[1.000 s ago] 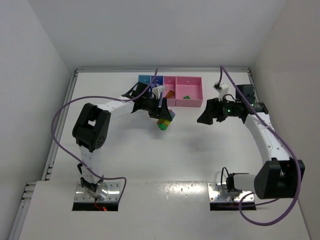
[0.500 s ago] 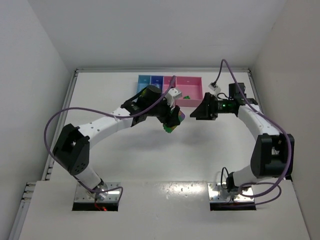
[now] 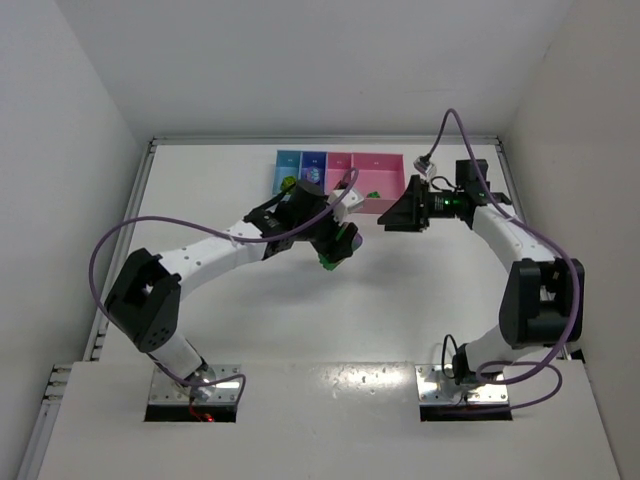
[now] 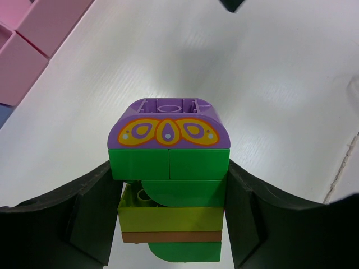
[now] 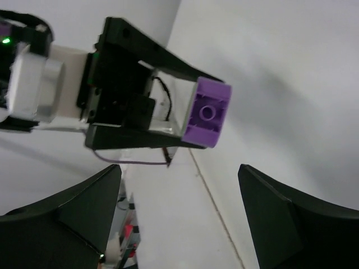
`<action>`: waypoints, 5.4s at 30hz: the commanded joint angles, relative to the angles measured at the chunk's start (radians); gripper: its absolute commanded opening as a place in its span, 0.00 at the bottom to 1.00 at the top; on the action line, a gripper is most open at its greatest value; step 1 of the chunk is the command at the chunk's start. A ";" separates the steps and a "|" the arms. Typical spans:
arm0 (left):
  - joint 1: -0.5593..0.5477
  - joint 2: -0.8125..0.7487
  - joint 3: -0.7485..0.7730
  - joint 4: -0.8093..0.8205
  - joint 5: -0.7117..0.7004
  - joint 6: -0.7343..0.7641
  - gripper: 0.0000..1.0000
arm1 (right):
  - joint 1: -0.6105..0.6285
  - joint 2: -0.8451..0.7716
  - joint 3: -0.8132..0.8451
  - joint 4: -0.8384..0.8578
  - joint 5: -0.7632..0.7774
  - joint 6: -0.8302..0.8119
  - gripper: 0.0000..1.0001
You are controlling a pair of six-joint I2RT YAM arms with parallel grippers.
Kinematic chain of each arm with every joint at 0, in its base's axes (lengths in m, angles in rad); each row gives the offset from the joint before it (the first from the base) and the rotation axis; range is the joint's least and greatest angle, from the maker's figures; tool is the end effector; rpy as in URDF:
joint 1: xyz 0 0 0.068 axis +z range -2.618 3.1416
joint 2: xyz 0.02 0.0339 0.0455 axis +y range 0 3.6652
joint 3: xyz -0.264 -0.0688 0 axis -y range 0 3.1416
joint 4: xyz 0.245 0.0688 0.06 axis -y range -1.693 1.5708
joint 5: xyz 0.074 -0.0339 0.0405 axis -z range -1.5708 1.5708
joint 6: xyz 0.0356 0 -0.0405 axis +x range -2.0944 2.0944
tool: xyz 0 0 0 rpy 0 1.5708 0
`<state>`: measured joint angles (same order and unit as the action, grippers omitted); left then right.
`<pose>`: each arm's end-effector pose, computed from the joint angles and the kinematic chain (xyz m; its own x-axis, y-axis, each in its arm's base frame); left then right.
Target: Sort the legos into containers by color
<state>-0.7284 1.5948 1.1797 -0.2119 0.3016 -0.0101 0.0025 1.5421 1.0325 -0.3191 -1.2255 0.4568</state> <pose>0.2632 -0.2490 0.2702 -0.4460 0.3850 -0.8080 0.8107 0.5563 -0.1825 0.3136 0.0343 0.2468 -0.9424 0.1469 -0.3006 -0.2464 0.3032 0.9205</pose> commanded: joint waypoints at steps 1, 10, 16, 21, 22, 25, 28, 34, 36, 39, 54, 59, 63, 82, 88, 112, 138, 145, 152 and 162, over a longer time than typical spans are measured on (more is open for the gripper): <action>-0.025 -0.059 0.023 0.028 0.005 0.036 0.14 | 0.002 0.013 0.072 -0.143 0.119 -0.170 0.85; -0.085 -0.070 0.041 0.028 -0.025 0.065 0.14 | 0.011 0.044 0.081 -0.140 0.107 -0.167 0.76; -0.106 -0.070 0.061 0.028 -0.036 0.065 0.14 | 0.053 0.053 0.081 -0.129 0.023 -0.167 0.72; -0.106 -0.061 0.070 0.028 -0.036 0.075 0.14 | 0.088 0.044 0.069 -0.129 0.004 -0.167 0.72; -0.106 -0.061 0.070 0.028 -0.036 0.075 0.14 | 0.097 0.044 0.060 -0.129 0.004 -0.167 0.72; -0.106 -0.052 0.080 0.028 -0.036 0.075 0.14 | 0.108 0.044 0.049 -0.129 0.004 -0.167 0.72; -0.115 -0.052 0.080 0.028 -0.036 0.075 0.14 | 0.119 0.044 0.049 -0.120 0.014 -0.167 0.69; -0.115 -0.052 0.089 0.028 -0.036 0.075 0.14 | 0.119 0.062 0.067 -0.120 0.014 -0.167 0.61; -0.124 -0.052 0.089 0.028 -0.036 0.075 0.14 | 0.128 0.062 0.067 -0.120 0.023 -0.167 0.58; -0.124 -0.052 0.089 0.028 -0.036 0.075 0.14 | 0.128 0.062 0.067 -0.110 0.023 -0.158 0.53; -0.134 -0.024 0.098 0.019 -0.081 0.033 0.67 | 0.128 0.052 0.040 -0.090 -0.005 -0.147 0.05; -0.134 -0.024 0.098 0.006 -0.108 -0.036 1.00 | 0.108 0.041 0.040 -0.090 -0.014 -0.147 0.01; -0.124 -0.033 0.110 -0.014 -0.117 -0.065 1.00 | 0.070 0.032 0.040 -0.090 -0.014 -0.147 0.00; 0.316 0.163 0.248 0.088 1.008 -0.326 0.97 | 0.027 -0.025 0.060 -0.089 -0.129 -0.170 0.00; 0.297 0.211 0.273 0.069 1.041 -0.317 0.93 | 0.062 -0.025 0.080 -0.080 -0.138 -0.161 0.00; 0.242 0.318 0.334 -0.034 1.156 -0.234 0.91 | 0.129 -0.034 0.100 -0.011 -0.138 -0.090 0.00; 0.152 0.364 0.368 -0.052 1.179 -0.268 0.00 | 0.126 -0.016 0.110 0.038 -0.138 -0.081 0.00; 0.152 0.294 0.240 -0.052 1.159 -0.238 0.00 | 0.031 0.036 0.164 0.060 -0.129 -0.081 0.00; 0.231 0.107 0.106 -0.052 1.006 -0.194 0.00 | -0.058 0.165 0.316 0.071 -0.042 -0.092 0.00; 0.431 -0.180 -0.011 0.052 0.490 -0.332 0.00 | 0.186 0.425 0.647 0.057 0.320 -0.070 0.00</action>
<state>-0.3313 1.4773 1.1896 -0.2222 0.9844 -0.2913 0.0944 1.8915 1.5452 -0.2779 -1.0687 0.3794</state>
